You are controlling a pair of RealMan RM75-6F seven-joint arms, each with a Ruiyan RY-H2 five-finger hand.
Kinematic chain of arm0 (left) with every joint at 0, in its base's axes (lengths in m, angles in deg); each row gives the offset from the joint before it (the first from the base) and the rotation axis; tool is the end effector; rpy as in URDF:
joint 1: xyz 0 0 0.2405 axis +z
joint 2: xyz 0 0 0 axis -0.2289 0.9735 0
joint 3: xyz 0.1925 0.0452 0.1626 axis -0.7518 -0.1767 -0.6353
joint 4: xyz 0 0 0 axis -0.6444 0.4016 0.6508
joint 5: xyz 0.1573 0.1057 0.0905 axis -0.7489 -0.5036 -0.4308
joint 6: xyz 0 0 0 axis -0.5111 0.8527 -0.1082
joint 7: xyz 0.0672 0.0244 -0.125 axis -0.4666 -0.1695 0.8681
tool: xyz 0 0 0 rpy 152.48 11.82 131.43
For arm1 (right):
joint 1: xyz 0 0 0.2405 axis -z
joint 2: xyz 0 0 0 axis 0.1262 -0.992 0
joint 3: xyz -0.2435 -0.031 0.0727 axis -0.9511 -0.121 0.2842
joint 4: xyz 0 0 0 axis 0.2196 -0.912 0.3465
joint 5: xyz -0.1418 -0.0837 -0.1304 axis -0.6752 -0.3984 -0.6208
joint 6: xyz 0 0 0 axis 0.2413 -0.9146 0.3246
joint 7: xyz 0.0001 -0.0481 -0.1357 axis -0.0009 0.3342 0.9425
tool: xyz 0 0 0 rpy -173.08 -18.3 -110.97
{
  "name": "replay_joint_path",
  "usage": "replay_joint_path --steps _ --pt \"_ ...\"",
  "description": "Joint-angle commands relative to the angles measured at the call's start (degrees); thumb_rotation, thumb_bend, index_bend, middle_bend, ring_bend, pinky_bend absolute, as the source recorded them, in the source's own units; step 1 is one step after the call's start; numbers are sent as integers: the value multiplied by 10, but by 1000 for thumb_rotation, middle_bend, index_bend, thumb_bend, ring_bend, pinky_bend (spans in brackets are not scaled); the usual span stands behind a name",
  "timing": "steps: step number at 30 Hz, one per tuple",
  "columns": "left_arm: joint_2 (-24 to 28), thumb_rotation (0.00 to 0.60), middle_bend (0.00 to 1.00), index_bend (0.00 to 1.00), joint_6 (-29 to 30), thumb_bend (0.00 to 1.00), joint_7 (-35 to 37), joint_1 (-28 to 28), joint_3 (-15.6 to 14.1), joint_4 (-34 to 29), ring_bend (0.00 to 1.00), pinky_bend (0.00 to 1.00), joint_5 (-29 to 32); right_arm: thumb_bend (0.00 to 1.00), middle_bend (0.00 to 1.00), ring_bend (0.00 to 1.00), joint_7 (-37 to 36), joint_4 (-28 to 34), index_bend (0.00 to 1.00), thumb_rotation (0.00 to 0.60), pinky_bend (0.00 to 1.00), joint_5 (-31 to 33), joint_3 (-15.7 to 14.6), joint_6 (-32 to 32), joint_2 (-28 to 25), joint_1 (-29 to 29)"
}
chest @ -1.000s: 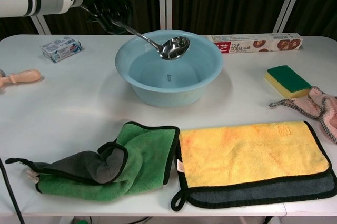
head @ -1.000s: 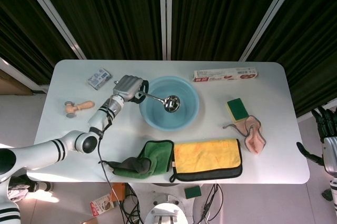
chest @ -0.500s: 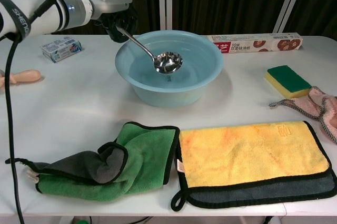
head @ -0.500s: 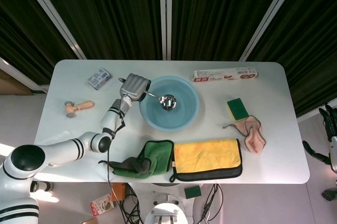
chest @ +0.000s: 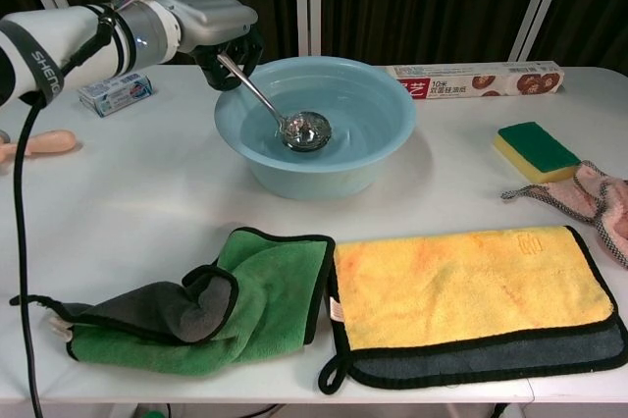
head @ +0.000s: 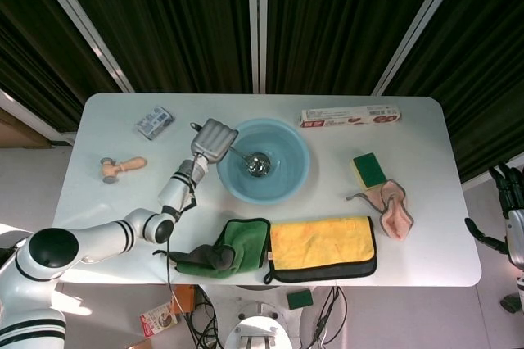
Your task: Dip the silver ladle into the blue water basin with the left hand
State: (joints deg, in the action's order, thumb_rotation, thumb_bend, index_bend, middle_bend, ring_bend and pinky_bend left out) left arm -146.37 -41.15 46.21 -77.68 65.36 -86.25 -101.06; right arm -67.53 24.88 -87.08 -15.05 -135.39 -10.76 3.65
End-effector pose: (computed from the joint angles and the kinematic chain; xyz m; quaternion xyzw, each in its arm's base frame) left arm -0.0853 0.4331 -0.0410 -0.8067 -0.2421 -0.2780 0.4619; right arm -0.3250 -0.1859 0.2012 0.5680 -0.3397 0.4515 0.5984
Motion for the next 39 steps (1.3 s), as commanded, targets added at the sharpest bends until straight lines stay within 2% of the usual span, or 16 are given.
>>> replay_joint_path --steps 1,11,18,25,39 --pt "7 600 629 812 -10 404 1 2 3 -9 611 821 6 230 0 0 2 1 0 600 0 0 0 1 1 -1" --pt "39 600 628 816 -57 404 0 -6 21 -49 611 820 79 230 0 0 2 3 0 600 0 3 1 -1 0 0" --pt "72 600 628 817 -123 403 2 -35 18 -54 611 820 188 230 0 0 3 3 0 600 0 5 2 -3 0 2" --pt "97 600 629 817 -155 406 10 -67 -8 -58 611 820 261 230 0 0 -2 0 0 600 0 7 2 -1 0 1" --pt "143 600 628 815 -186 408 47 -126 -49 -91 611 820 314 230 0 0 -4 1 0 600 0 8 4 -1 0 0"
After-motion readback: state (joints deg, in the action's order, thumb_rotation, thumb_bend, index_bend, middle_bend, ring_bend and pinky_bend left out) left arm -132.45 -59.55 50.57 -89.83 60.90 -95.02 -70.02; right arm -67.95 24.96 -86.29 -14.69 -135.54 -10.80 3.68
